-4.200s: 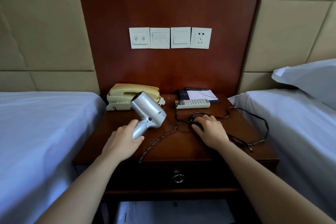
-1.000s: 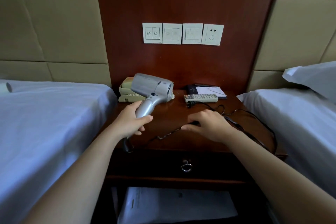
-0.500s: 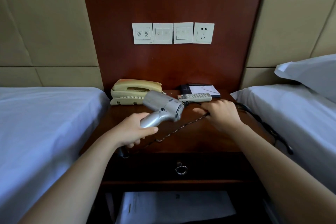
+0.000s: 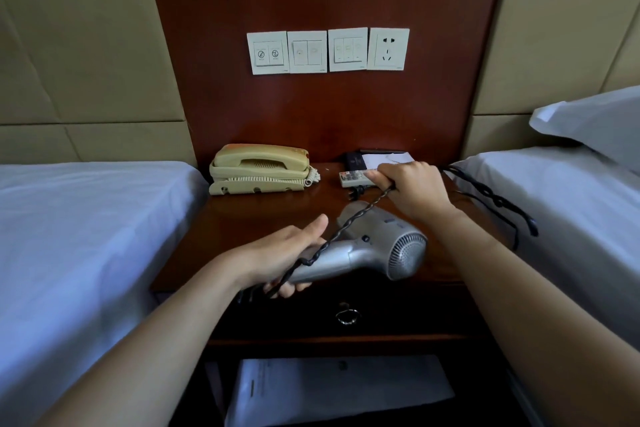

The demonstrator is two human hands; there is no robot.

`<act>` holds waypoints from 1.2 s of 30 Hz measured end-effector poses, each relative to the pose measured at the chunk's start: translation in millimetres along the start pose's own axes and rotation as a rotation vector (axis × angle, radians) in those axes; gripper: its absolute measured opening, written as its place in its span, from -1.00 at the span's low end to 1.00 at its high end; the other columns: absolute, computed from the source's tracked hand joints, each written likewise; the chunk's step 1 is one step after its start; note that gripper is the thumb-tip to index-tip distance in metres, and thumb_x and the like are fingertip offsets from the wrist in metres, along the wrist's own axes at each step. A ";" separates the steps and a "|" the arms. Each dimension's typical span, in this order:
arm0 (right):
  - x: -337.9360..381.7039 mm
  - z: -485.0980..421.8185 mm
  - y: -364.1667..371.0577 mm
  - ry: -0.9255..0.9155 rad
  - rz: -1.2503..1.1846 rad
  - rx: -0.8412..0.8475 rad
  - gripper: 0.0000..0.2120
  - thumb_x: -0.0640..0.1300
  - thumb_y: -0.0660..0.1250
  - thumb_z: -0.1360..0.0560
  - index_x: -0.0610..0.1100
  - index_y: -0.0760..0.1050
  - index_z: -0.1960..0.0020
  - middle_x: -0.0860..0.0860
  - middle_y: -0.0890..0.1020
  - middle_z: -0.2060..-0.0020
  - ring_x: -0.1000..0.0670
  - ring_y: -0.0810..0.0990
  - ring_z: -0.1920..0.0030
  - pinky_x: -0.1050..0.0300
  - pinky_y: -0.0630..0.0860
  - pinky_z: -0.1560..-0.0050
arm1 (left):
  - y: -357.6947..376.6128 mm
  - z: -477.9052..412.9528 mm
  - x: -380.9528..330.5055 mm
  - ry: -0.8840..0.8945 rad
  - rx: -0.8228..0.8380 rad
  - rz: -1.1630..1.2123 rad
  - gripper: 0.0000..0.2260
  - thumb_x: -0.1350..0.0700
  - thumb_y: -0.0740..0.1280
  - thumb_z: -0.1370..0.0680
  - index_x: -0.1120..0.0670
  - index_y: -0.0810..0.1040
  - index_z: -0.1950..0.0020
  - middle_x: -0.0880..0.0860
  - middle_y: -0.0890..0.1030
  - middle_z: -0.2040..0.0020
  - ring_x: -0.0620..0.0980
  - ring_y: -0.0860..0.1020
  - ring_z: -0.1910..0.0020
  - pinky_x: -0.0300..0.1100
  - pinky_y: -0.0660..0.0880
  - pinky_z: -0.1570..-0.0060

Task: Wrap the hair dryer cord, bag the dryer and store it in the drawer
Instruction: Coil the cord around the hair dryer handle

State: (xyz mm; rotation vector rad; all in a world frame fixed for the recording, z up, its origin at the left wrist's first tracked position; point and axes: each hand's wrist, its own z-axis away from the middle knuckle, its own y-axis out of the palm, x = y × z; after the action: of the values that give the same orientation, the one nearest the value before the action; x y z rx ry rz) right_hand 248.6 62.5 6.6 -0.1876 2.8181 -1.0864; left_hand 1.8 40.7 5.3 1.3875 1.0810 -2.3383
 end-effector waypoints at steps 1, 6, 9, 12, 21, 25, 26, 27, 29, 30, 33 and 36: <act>-0.3 0.7 1.4 -0.001 -0.011 0.014 -0.49 0.22 0.03 -0.52 -0.13 0.43 0.36 -0.11 0.57 0.46 -0.20 0.52 0.43 0.29 -0.04 0.47 | -0.1 1.5 -1.4 0.011 0.029 0.048 -0.43 -0.40 0.05 -0.44 0.09 0.50 0.15 0.04 0.46 0.46 -0.12 0.35 0.64 -0.34 0.23 0.63; 3.4 -1.4 3.6 0.018 -0.048 0.027 -0.52 0.17 0.06 -0.51 -0.12 0.40 0.41 -0.06 0.53 0.53 -0.16 0.48 0.52 0.37 -0.04 0.47 | 0.0 6.8 -6.1 0.007 0.143 0.138 -0.82 -0.03 0.29 -0.52 0.07 0.44 0.16 0.04 0.44 0.47 -0.14 0.29 0.66 -0.40 0.16 0.66; 4.9 3.2 7.7 0.047 -0.061 0.033 -0.54 0.13 0.09 -0.52 -0.15 0.43 0.40 -0.06 0.54 0.53 -0.13 0.50 0.51 0.29 0.01 0.53 | 2.5 7.8 -8.7 -0.009 0.205 0.243 -0.80 -0.05 0.28 -0.47 0.03 0.49 0.28 0.09 0.43 0.48 -0.13 0.27 0.68 -0.46 0.16 0.63; 3.3 8.1 18.0 0.160 -0.100 0.160 -0.64 0.08 0.18 -0.56 -0.17 0.48 0.25 -0.06 0.60 0.35 -0.06 0.49 0.34 0.17 0.24 0.36 | 4.0 9.6 -10.6 -0.025 0.270 0.327 -0.54 -0.09 0.17 -0.55 0.09 0.55 0.48 0.06 0.41 0.55 -0.15 0.24 0.72 -0.46 0.08 0.64; 11.3 27.8 20.4 0.123 -0.239 0.449 -0.80 -0.16 0.25 -0.55 -0.22 0.57 -0.07 -0.11 0.61 -0.03 -0.11 0.52 -0.14 0.03 0.37 -0.20 | -14.4 3.8 0.2 0.059 0.137 0.680 -0.52 -0.11 0.03 -0.51 0.26 0.51 0.02 0.09 0.40 0.51 -0.14 0.23 0.73 -0.48 0.17 0.68; 19.2 26.4 19.9 0.013 -0.262 0.538 -0.71 -0.04 0.15 -0.60 -0.20 0.55 -0.07 -0.06 0.64 -0.05 -0.09 0.54 -0.13 0.09 0.27 -0.26 | -23.3 -0.6 9.2 0.087 -0.161 0.712 -0.55 -0.06 0.00 -0.61 0.27 0.50 0.05 0.10 0.38 0.49 -0.12 0.22 0.72 -0.47 0.16 0.66; 22.8 27.6 17.7 0.003 -0.259 0.547 -0.70 -0.04 0.13 -0.60 -0.20 0.53 -0.11 -0.06 0.63 -0.08 -0.05 0.53 -0.17 0.10 0.19 -0.38 | -25.0 -1.4 11.1 0.095 -0.238 0.701 -0.60 -0.04 0.04 -0.62 0.26 0.49 0.02 0.11 0.37 0.48 -0.12 0.22 0.72 -0.46 0.16 0.66; 26.1 27.9 14.9 -0.006 -0.268 0.563 -0.70 -0.05 0.11 -0.61 -0.20 0.52 -0.13 -0.07 0.63 -0.09 -0.03 0.53 -0.18 0.09 0.09 -0.47 | -26.1 -2.0 12.9 0.108 -0.310 0.682 -0.68 0.00 0.09 -0.61 0.23 0.47 -0.01 0.13 0.37 0.45 -0.11 0.22 0.71 -0.46 0.16 0.66; 34.9 25.9 6.9 -0.037 -0.295 0.568 -0.74 -0.09 0.08 -0.62 -0.19 0.48 -0.13 -0.09 0.65 -0.02 -0.03 0.52 -0.17 0.10 0.07 -0.48 | -28.3 -3.7 16.0 0.137 -0.424 0.642 -0.85 0.09 0.19 -0.60 0.12 0.43 -0.10 0.15 0.37 0.39 -0.10 0.23 0.70 -0.45 0.16 0.64; 40.8 25.8 1.3 -0.050 -0.324 0.566 -0.77 -0.10 0.07 -0.63 -0.16 0.45 -0.12 -0.09 0.65 0.03 -0.05 0.52 -0.16 0.11 0.18 -0.42 | -28.9 -4.1 16.7 0.155 -0.463 0.623 -0.85 0.12 0.23 -0.58 0.03 0.43 -0.14 0.16 0.38 0.38 -0.10 0.24 0.69 -0.44 0.16 0.63; 57.9 25.6 -17.4 -0.113 -0.392 0.601 -0.88 -0.11 0.09 -0.62 -0.08 0.37 0.02 -0.09 0.66 0.17 -0.08 0.64 0.08 0.06 0.51 0.05 | -30.3 -5.0 15.8 0.208 -0.556 0.585 -0.71 0.18 0.32 -0.54 -0.16 0.46 -0.16 0.14 0.43 0.38 -0.10 0.26 0.66 -0.40 0.17 0.62; 67.6 23.0 -33.6 -0.130 -0.361 0.605 -0.84 -0.11 0.10 -0.61 -0.13 0.43 -0.04 -0.09 0.64 0.20 -0.13 0.61 0.16 0.08 0.44 0.15 | -28.7 -5.4 11.4 0.230 -0.625 0.551 -0.72 0.21 0.38 -0.50 -0.08 0.50 -0.13 0.12 0.44 0.36 -0.10 0.27 0.63 -0.37 0.19 0.62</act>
State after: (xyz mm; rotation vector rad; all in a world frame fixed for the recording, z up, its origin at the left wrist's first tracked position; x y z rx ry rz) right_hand 188.0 12.1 8.0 -0.6869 2.2585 -1.8590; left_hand -15.5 66.6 8.2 1.4644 1.1576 -1.3311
